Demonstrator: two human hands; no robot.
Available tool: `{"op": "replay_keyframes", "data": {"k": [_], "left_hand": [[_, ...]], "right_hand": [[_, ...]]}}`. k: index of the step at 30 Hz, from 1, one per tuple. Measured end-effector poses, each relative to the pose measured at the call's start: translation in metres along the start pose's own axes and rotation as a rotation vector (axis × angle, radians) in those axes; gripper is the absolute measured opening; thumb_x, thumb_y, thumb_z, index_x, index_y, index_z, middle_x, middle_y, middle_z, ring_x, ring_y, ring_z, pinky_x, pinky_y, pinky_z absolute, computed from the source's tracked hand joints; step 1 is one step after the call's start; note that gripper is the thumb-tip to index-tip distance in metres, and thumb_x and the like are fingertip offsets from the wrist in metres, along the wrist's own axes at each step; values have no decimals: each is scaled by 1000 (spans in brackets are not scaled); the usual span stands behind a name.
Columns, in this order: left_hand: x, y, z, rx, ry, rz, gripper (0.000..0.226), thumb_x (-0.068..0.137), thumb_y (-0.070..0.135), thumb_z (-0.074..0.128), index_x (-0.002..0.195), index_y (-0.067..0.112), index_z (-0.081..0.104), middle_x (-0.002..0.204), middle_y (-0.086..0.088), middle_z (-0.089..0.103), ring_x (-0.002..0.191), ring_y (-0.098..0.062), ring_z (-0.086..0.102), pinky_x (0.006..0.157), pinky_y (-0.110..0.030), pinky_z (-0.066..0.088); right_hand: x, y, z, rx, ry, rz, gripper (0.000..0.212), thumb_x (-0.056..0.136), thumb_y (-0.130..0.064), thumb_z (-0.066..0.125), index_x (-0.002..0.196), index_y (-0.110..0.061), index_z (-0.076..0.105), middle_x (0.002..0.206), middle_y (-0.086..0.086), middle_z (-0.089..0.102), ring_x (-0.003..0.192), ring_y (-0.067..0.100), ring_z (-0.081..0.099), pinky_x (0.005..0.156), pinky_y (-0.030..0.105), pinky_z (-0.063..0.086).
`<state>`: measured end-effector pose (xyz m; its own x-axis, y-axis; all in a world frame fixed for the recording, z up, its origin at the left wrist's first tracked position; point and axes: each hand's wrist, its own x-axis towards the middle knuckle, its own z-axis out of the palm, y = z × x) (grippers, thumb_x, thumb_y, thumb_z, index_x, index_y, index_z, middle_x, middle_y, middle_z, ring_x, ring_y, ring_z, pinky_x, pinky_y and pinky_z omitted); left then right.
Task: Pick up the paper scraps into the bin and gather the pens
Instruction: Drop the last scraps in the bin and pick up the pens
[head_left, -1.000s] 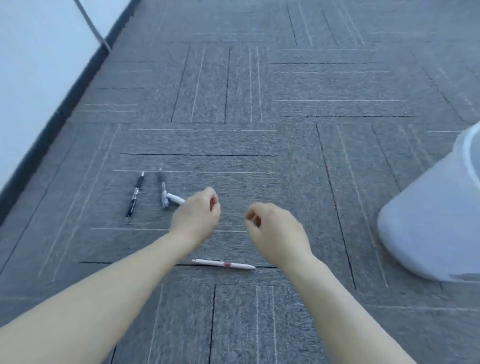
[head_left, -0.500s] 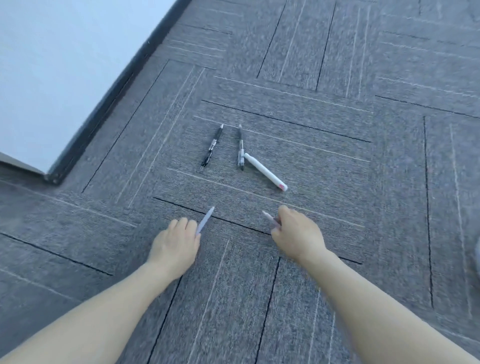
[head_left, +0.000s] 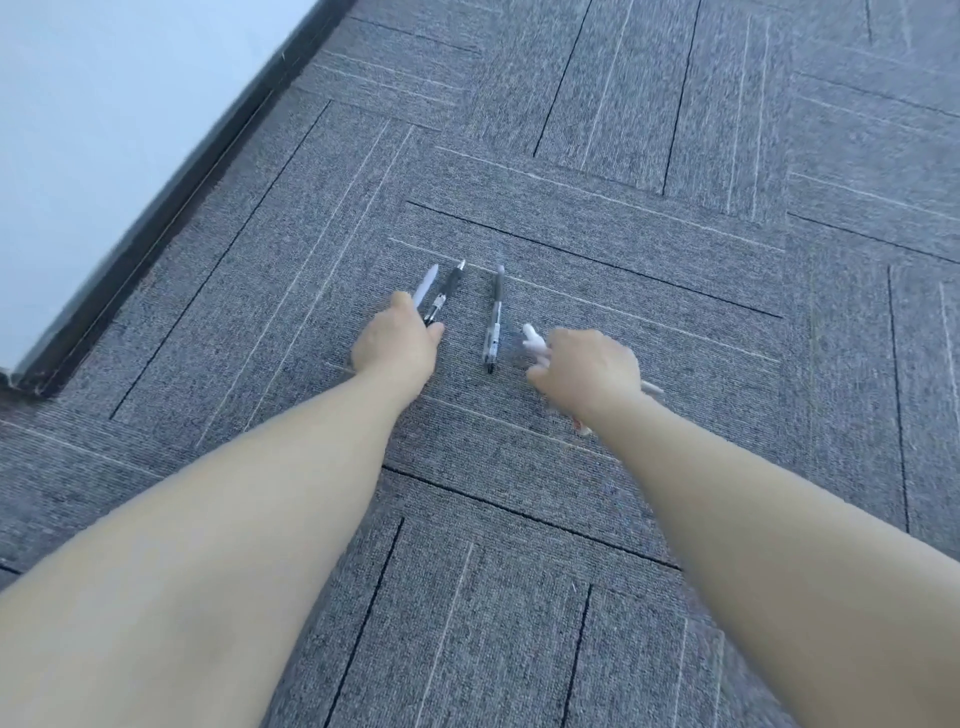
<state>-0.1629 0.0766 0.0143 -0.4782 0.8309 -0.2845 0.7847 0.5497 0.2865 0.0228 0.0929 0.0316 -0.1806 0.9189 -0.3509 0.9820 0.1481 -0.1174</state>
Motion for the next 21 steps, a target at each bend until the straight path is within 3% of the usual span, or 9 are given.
{"op": "replay_keyframes", "data": {"k": [2,5,9,13,17,21], "left_hand": [[7,2,4,10,6,7,33,93,40,52,105,9,49,82,-4,53,62,-20,51,52,-30,35],[5,3,8,-124,45,-4,22,93,31,48,99,10,45,82,-5,55,56,-16,44,51,-30,34],[-3,-1,7,-286,19,37,18,92,23,46,103,9,42,80,-6,51,64,-25,49,55,-33,34],[-5,-13,12,-643,-96,-35,4,88,12,52,90,14,51,87,-12,64,74,-30,64,66,-46,55],[-30,0,17,-935,-198,-40,10,93,17,53,84,16,48,77,-7,62,59,-19,57,58,-35,48],[-61,58,10,-1017,-274,59,22,99,30,46,85,14,53,71,-2,60,55,-14,56,48,-25,46]], "right_hand": [[8,-8,-3,169,21,80,14,86,-27,50,96,-17,47,76,0,56,66,17,56,58,32,47],[26,-30,-6,384,9,161,20,88,-25,49,106,-19,44,87,3,60,76,23,59,65,36,49],[44,-59,-3,364,-48,180,34,93,-41,53,114,-15,46,94,3,59,82,23,57,68,35,42],[34,-60,5,471,-89,204,18,88,-28,57,97,-12,54,79,1,58,70,22,58,63,35,51],[-6,-49,11,1034,-7,251,14,74,-20,58,69,-18,45,61,1,51,53,20,44,52,33,40],[-32,-16,-6,1608,38,378,8,82,-1,50,81,-9,50,57,5,50,48,18,46,47,26,43]]}}
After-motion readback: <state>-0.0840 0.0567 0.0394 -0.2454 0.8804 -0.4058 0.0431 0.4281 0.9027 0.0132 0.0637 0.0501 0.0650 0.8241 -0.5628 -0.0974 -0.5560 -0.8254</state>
